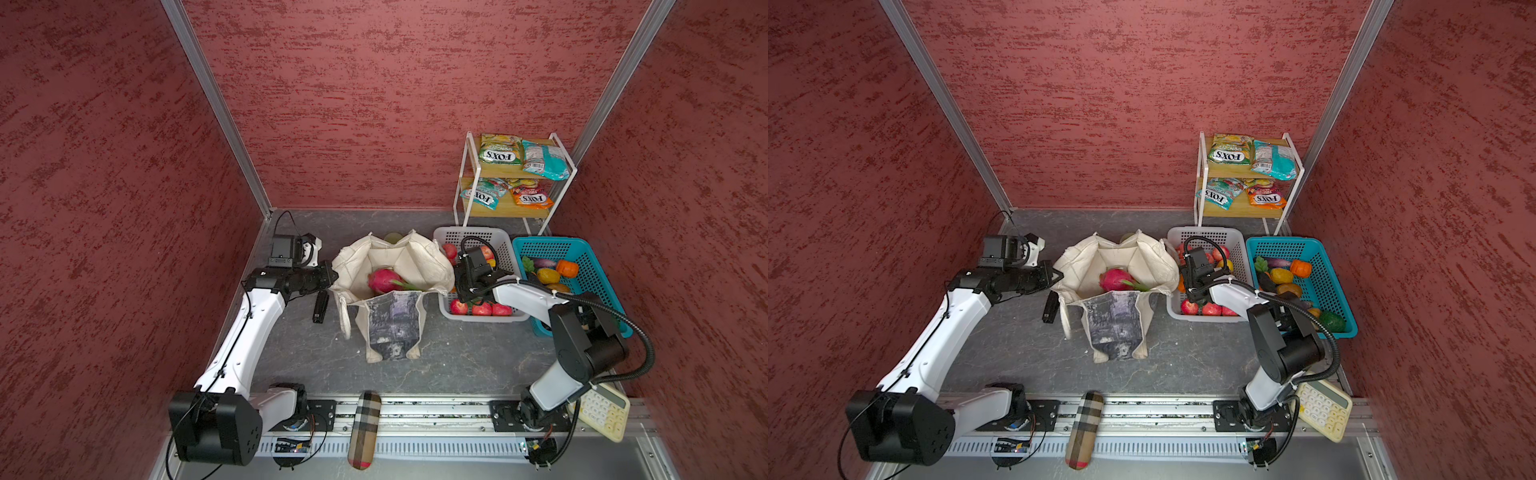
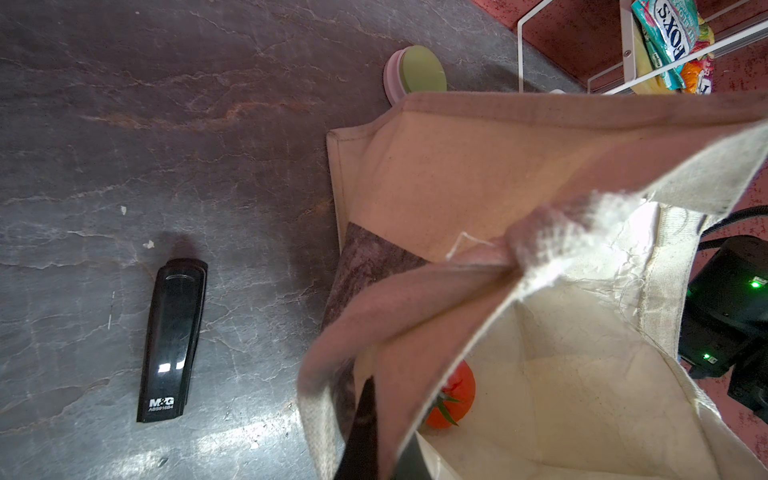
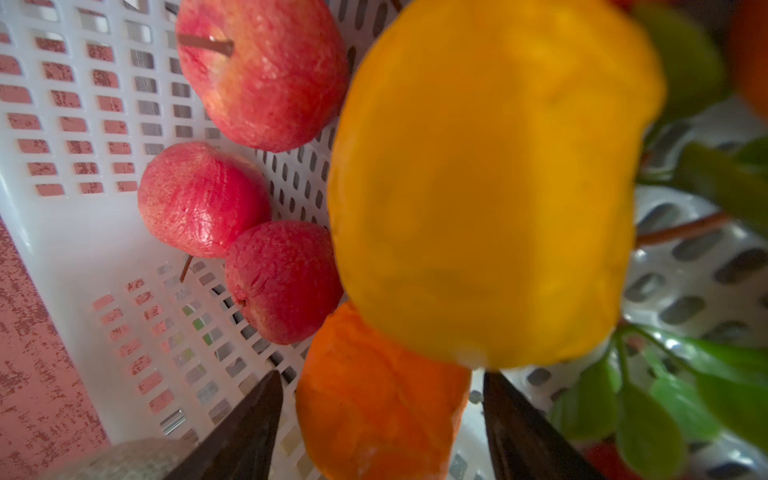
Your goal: Place the food into the grocery bag and tie it
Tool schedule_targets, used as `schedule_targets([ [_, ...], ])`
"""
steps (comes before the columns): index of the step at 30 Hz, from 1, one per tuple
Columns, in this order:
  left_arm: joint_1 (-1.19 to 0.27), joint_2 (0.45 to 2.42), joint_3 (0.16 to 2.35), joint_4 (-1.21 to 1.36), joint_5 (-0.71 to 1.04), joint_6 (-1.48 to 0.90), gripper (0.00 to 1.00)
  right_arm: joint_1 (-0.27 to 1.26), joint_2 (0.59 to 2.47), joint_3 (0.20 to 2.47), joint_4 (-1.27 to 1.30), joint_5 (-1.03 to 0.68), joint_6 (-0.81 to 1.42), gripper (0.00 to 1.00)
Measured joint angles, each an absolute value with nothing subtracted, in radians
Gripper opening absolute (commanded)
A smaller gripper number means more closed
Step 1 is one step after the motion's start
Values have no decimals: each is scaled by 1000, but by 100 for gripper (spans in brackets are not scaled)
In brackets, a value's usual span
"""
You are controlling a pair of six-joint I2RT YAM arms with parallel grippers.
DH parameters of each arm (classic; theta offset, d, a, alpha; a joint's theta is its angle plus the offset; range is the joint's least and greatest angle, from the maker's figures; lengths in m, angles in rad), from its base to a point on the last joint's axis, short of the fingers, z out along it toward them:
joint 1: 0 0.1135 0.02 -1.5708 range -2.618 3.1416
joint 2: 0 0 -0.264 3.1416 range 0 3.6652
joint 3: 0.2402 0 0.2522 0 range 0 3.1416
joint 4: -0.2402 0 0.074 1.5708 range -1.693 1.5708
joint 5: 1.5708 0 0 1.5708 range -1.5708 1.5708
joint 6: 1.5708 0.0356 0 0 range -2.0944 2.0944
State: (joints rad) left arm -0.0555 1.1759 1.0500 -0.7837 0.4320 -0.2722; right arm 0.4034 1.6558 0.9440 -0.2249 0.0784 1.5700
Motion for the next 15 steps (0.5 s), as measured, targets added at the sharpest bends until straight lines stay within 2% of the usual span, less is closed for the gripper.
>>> schedule_targets([
  [9,-56,1176,1050,-784,432,-273,0,403,1692,945,-182,81,1586,73],
  [15,-56,1176,1050,-784,432,-272,0,403,1702,947,-167,88,1593,61],
])
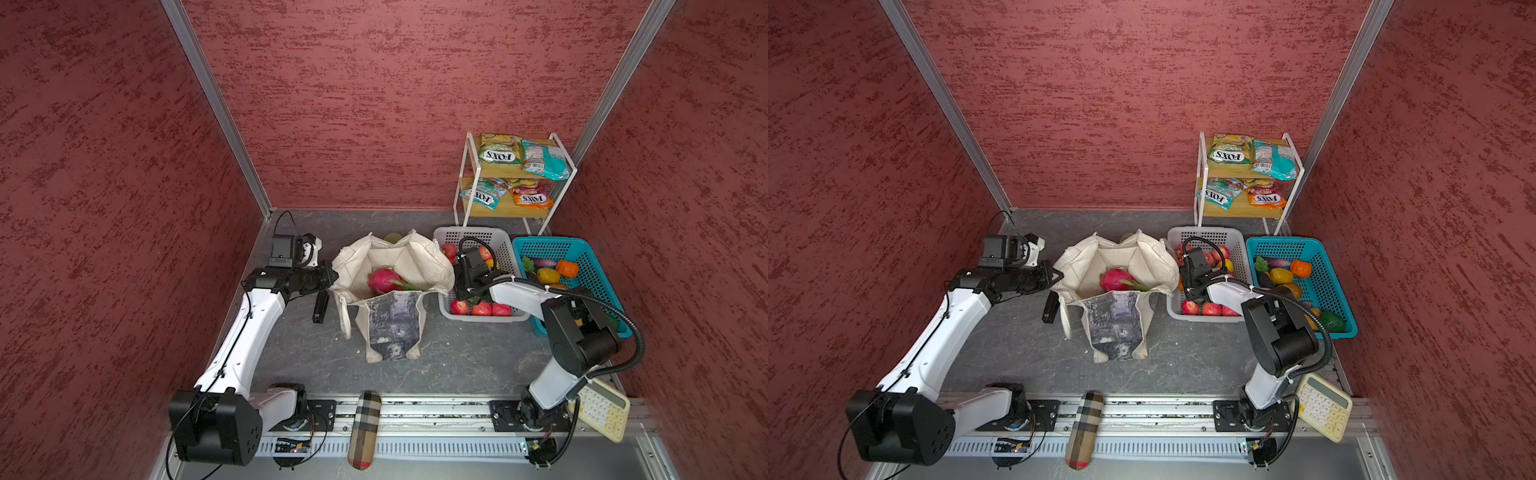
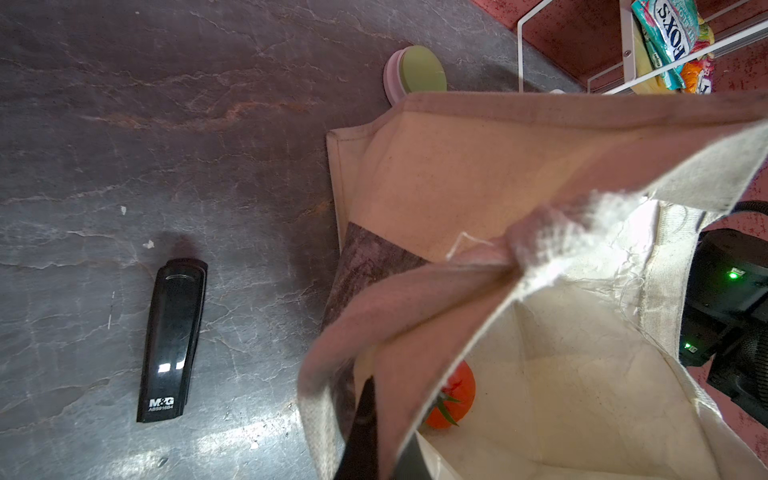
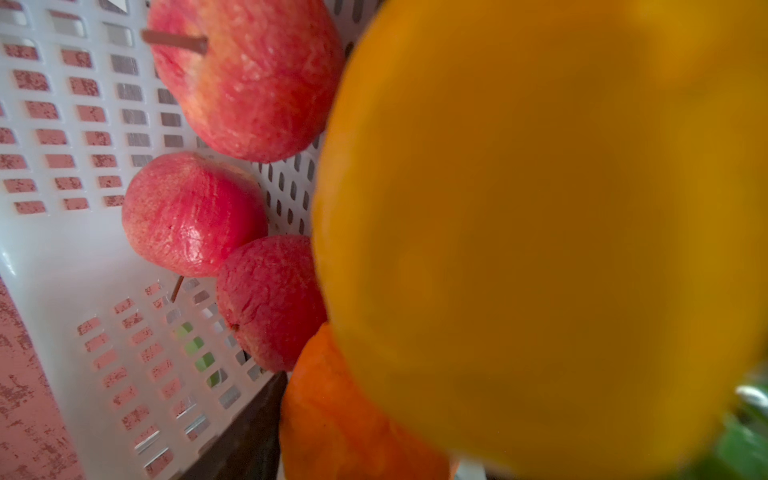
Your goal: Place the food into the grocery bag and tie it
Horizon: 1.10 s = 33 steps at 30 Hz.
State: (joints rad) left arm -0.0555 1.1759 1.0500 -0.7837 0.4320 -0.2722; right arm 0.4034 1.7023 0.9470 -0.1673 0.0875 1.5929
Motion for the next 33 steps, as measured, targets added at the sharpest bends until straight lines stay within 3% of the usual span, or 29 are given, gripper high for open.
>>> schedule_targets([
  [4,-56,1176,1050,-784,432,-273,0,404,1702,943,-153,92,1600,54],
  [11,-56,1171,1050,-784,432,-272,0,404,1648,912,-154,111,1601,51],
  [23,-56,1166,1050,-784,419,-272,0,404,1285,893,-268,253,1552,49],
  [33,-46,1172,1050,-784,417,-272,0,404,1106,1009,-366,239,1229,49],
])
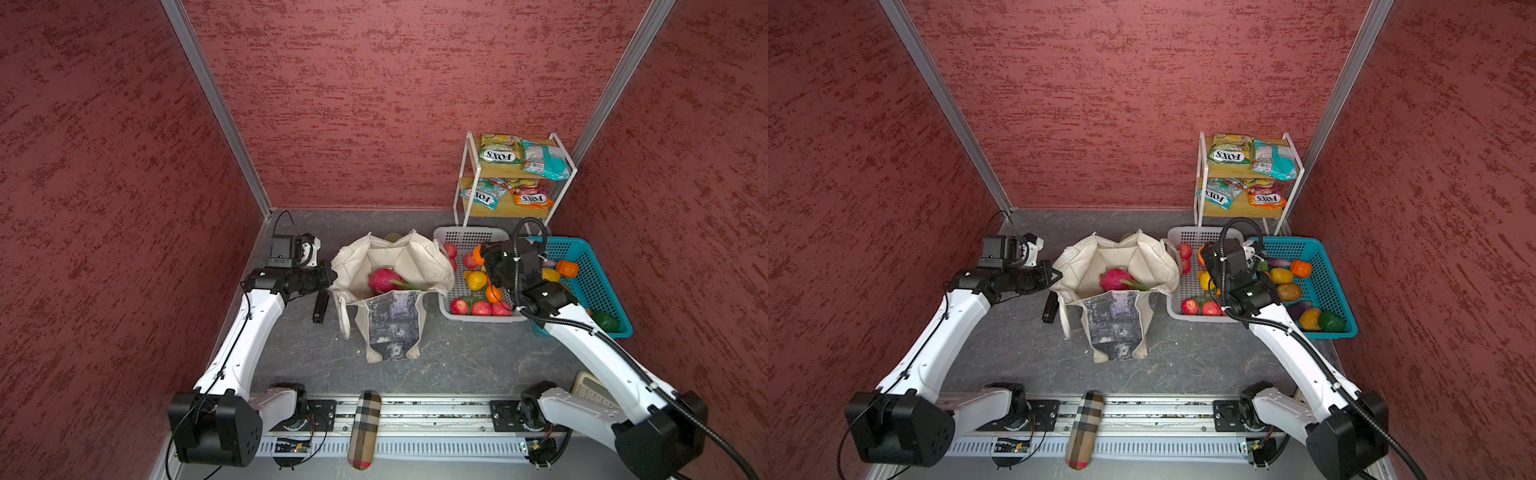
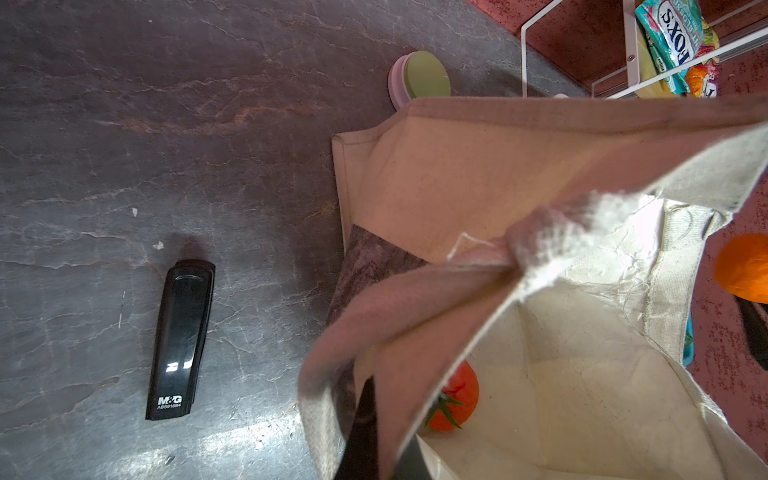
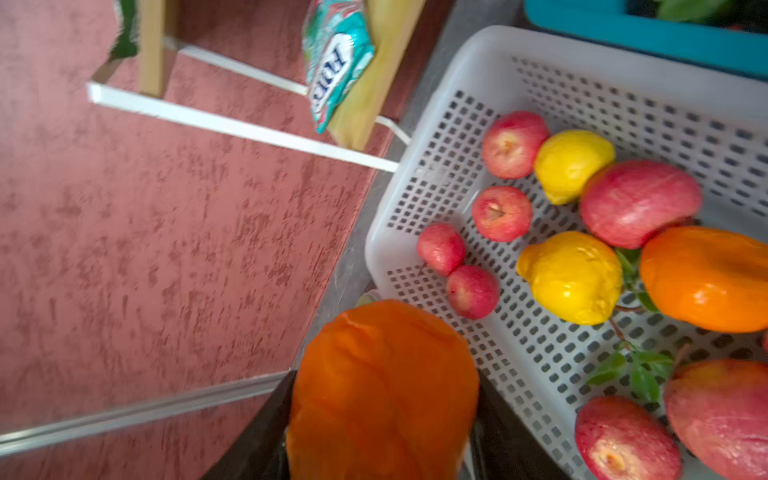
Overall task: Place the food into the grocery bag and tie it
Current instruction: 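Lift the orange fruit and carry it over the bag mouth with the right gripper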
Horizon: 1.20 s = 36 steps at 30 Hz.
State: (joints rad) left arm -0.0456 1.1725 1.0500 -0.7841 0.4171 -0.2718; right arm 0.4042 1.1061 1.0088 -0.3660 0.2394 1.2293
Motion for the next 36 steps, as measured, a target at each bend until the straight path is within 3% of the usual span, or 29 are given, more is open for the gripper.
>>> schedule_targets([
  [6,-42,1174,1048,-783,417,-271,0,447,1143,1187,-428,112,1035,49],
  [12,-48,1174,1043,-765,418,-268,0,590,1230,1299,-513,64,921,46],
  [23,-62,1172,1043,-750,418,-260,0,813,1551,1662,-673,58,760,46],
  [36,-79,1144,1043,-747,414,-260,0,878,1689,1679,-791,75,709,47],
])
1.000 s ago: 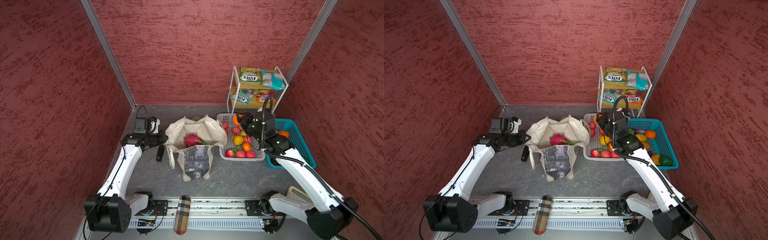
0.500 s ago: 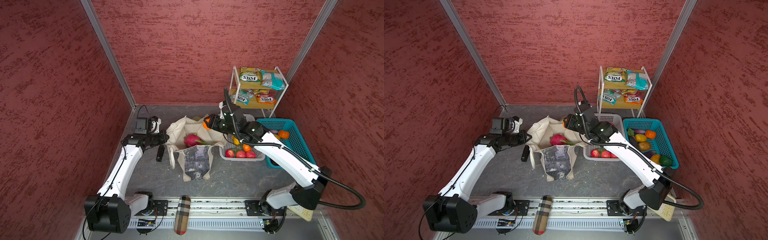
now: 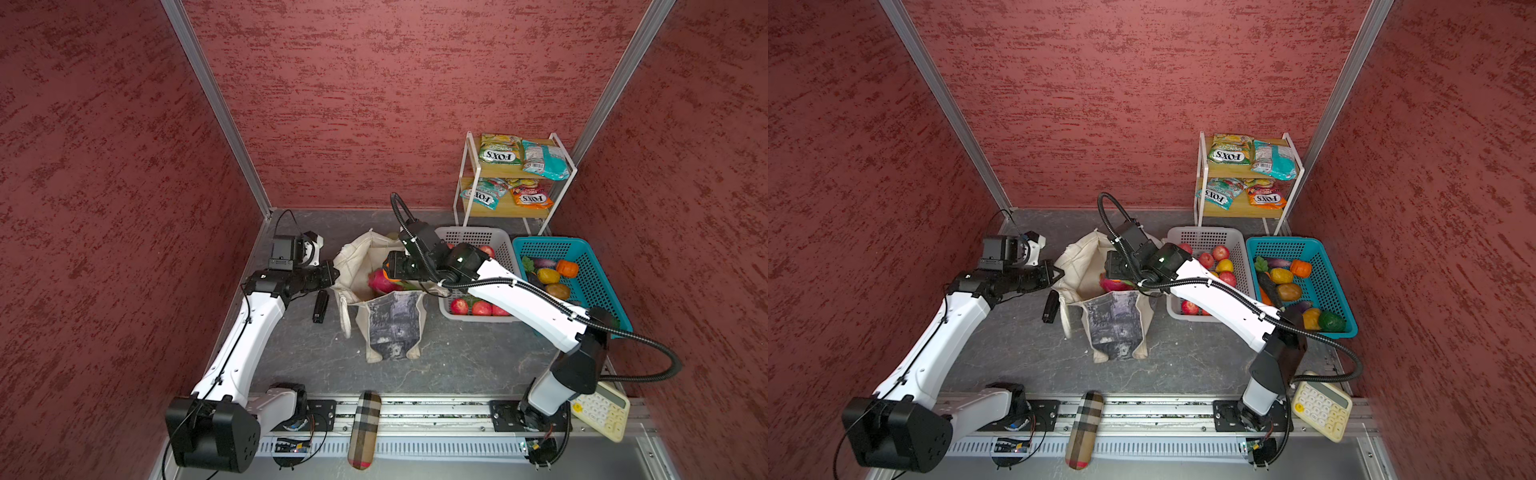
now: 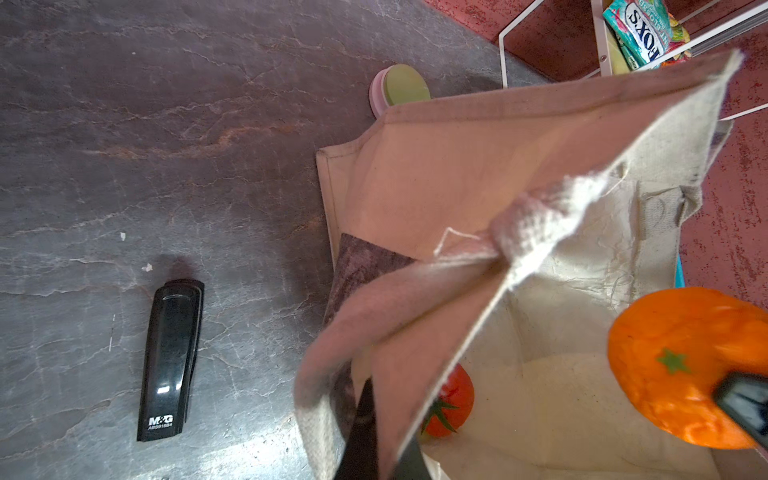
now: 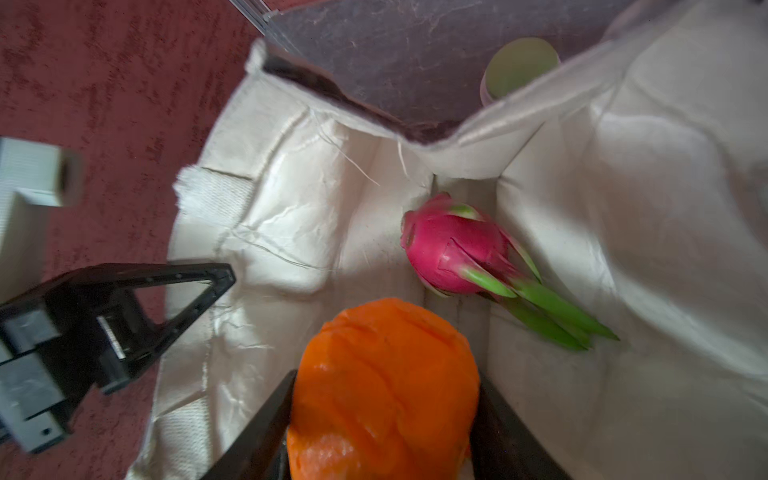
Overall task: Place the food into the grocery bag and tie it
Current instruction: 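Lift the orange fruit and carry it over the bag mouth with the right gripper, then lower the orange fruit into the bag and open the right gripper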
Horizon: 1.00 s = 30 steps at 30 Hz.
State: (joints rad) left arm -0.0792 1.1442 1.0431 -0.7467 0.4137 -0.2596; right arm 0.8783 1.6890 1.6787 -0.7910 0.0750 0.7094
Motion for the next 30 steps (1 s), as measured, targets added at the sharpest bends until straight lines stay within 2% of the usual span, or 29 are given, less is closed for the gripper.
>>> schedule_targets([
  [20,-108,1138,1043,-743,391,-261,0,894,1795,1682,-833,77,700,48],
  [26,-108,1132,1043,-744,386,-261,0,895,1894,1742,-832,70,695,54],
  [30,-109,1132,1043,-745,386,-261,0,896,1958,1771,-833,66,691,62],
])
